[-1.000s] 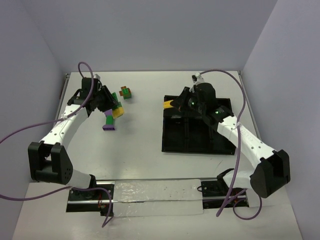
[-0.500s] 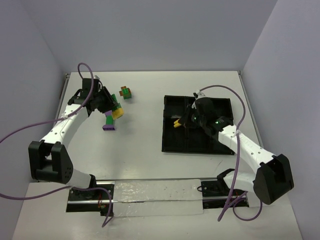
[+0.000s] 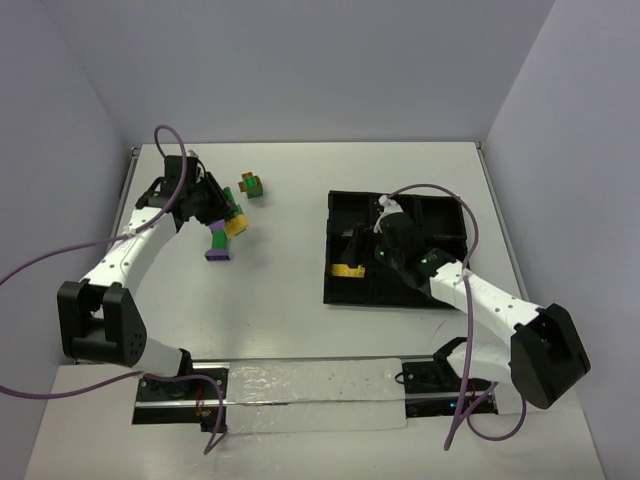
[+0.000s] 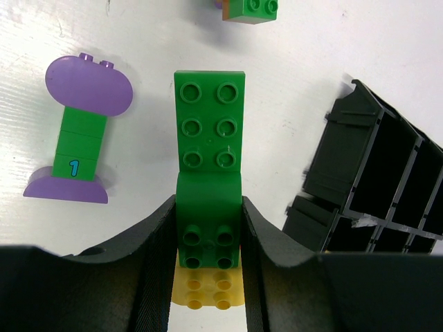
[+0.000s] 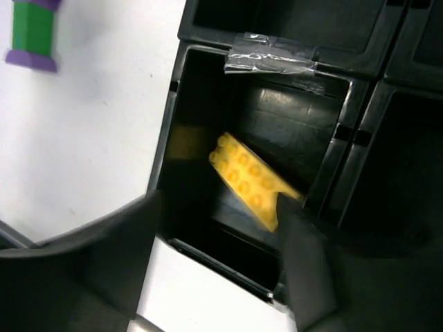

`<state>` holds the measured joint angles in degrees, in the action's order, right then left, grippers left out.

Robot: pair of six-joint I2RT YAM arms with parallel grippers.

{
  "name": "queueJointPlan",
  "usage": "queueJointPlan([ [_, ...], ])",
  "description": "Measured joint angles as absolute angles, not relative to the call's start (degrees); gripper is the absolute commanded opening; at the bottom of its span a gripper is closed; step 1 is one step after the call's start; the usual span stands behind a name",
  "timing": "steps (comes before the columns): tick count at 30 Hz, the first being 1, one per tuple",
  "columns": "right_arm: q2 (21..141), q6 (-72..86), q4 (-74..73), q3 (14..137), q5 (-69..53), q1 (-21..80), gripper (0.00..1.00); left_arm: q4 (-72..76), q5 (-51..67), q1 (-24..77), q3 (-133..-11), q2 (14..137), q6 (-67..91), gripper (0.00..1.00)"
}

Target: Sort the legos into containers by color

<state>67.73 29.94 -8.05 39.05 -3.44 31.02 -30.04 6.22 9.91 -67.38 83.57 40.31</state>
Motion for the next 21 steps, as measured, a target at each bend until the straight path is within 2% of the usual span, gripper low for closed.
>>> queueJointPlan([
  [5,64.93,28.94,-8.88,39.27,-1.58,31.27,0.75,-29.87,6.51,9.91,-68.27,84.12,40.76,0.00],
  [11,64.08,27.04,-12.19,47.15,-2.57,31.87,0.71,-29.16,7.36,10.31,-68.27,84.23,42.61,0.00],
  [16,69.26,25.70,-12.85,57.56,-3.97,38.23,0.71,-28.82,6.25,12.56,-68.11,84.58,45.42,0.00],
  [21,78.52,25.41,-12.69,65.31,-10.35,42.72,0.72,-25.88,7.53,13.34,-65.13,84.55,49.51,0.00],
])
